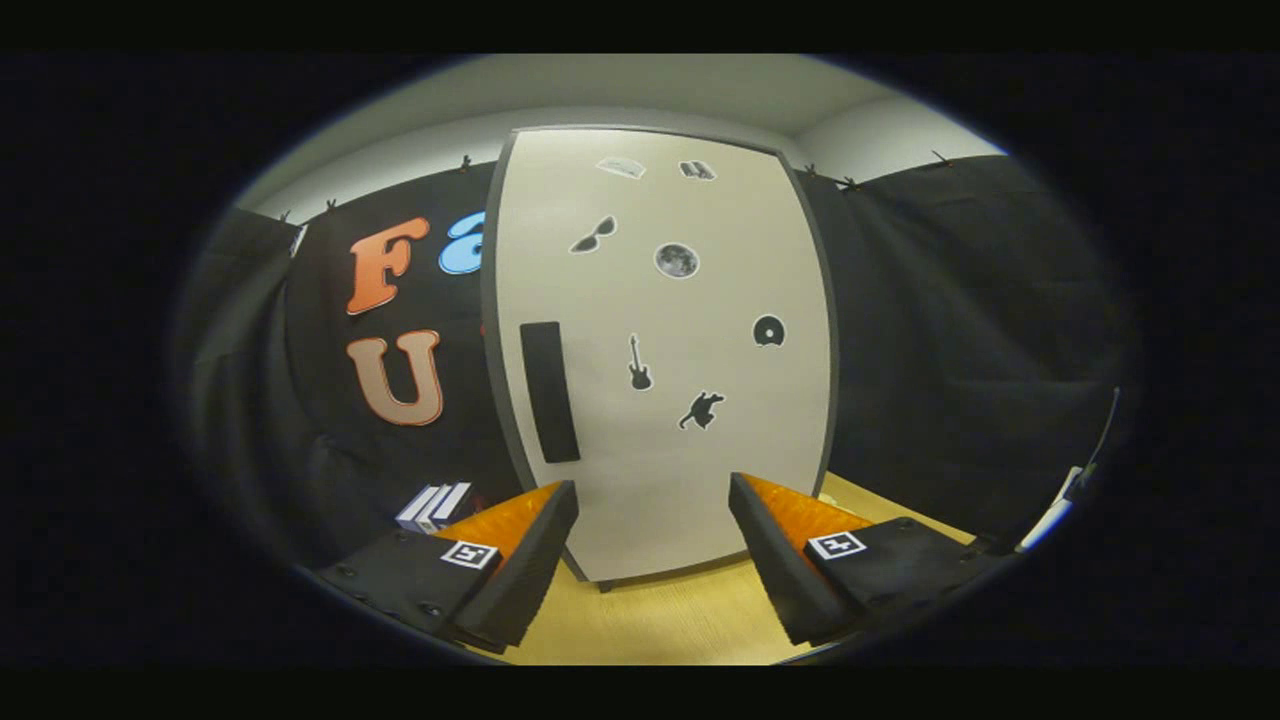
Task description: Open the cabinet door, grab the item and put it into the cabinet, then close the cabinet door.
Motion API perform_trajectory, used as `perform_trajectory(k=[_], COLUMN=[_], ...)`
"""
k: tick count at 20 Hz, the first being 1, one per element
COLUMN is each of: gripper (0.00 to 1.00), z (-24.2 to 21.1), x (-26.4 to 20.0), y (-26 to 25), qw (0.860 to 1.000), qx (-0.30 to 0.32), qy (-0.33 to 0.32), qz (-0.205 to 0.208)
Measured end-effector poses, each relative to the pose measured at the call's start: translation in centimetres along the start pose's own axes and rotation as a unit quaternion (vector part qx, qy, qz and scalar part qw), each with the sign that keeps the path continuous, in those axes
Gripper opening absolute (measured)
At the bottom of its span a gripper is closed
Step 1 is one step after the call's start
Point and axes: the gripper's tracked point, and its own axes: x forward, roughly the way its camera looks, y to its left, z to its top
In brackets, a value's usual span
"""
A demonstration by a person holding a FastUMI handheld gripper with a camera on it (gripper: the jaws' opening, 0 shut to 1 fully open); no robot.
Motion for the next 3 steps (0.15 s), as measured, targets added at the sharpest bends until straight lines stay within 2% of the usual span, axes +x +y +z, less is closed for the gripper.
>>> perform_trajectory(k=[3], gripper=[0.98], z=[0.06], x=[0.03], y=[-0.90], qw=[1.000], qx=[0.006], qy=[-0.001], qz=[-0.014])
